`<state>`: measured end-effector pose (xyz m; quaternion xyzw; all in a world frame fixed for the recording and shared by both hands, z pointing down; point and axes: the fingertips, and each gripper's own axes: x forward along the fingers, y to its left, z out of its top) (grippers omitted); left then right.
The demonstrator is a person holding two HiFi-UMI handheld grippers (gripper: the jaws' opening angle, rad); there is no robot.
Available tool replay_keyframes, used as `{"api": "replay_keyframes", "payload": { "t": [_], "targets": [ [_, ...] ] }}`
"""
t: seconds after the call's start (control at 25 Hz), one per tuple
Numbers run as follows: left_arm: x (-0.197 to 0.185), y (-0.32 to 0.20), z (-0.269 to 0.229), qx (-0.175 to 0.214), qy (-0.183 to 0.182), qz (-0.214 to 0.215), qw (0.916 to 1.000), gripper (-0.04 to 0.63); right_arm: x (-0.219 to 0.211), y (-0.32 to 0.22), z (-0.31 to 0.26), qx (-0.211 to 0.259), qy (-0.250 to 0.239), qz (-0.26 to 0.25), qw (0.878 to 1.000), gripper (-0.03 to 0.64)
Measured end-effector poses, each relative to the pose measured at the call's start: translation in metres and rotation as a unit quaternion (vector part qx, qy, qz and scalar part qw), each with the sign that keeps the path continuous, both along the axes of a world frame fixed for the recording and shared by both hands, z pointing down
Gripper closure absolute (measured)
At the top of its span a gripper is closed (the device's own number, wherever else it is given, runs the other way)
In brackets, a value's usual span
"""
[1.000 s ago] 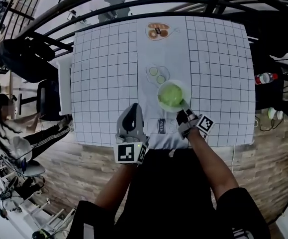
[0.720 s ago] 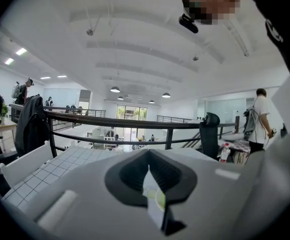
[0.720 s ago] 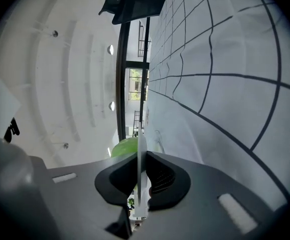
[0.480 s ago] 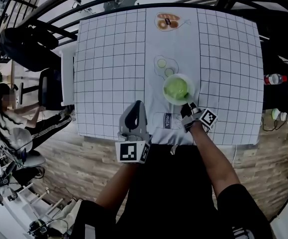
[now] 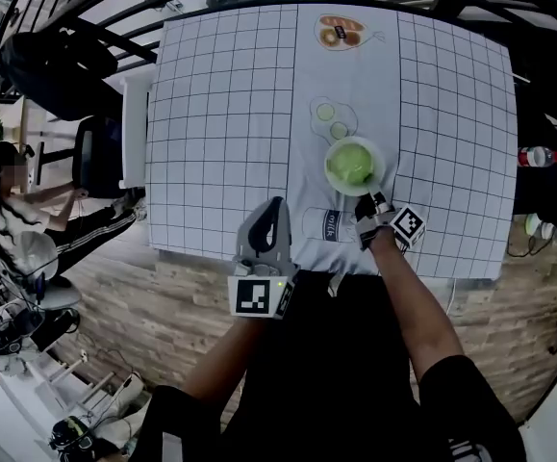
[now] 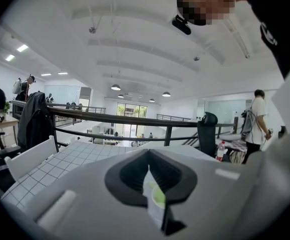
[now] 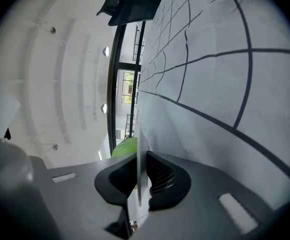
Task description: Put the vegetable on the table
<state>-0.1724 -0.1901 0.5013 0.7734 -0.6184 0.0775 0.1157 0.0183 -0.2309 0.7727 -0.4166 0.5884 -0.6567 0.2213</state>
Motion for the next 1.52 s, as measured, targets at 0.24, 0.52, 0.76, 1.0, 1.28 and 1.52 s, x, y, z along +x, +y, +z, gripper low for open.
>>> {"api": "replay_keyframes", "payload": {
  "t": [0.24, 0.52, 0.76, 1.0, 1.28, 1.52],
  "targets": [
    [-0.013, 0.008, -0.001, 0.003, 0.000, -0.003, 1.0000, 0.588, -0.006, 0.001, 0.001, -0.001, -0.002, 0.001, 1.000, 0.588],
    [-0.020, 0.018, -0.004, 0.005, 0.007, -0.008, 0.9999, 0.588, -0.003, 0.003, 0.008, -0.035, 0.006, 0.010, 0.999, 0.588],
    [-0.017, 0.023, -0.007, 0.010, 0.005, 0.000, 0.9999, 0.588, 0.000, 0.014, 0.014, -0.095, 0.039, 0.008, 0.995, 0.555],
    [-0.011, 0.028, -0.007, 0.015, 0.006, 0.008, 0.9998, 0.588, 0.002, 0.028, 0.009, -0.110, 0.047, -0.006, 0.993, 0.481],
    [-0.003, 0.039, -0.006, 0.014, 0.010, 0.024, 0.9996, 0.588, 0.023, 0.044, 0.005, -0.113, 0.057, 0.013, 0.992, 0.476],
    [0.013, 0.046, -0.006, 0.015, 0.023, 0.041, 0.9988, 0.588, 0.033, 0.064, -0.028, -0.075, 0.115, -0.028, 0.990, 0.476]
  ]
}}
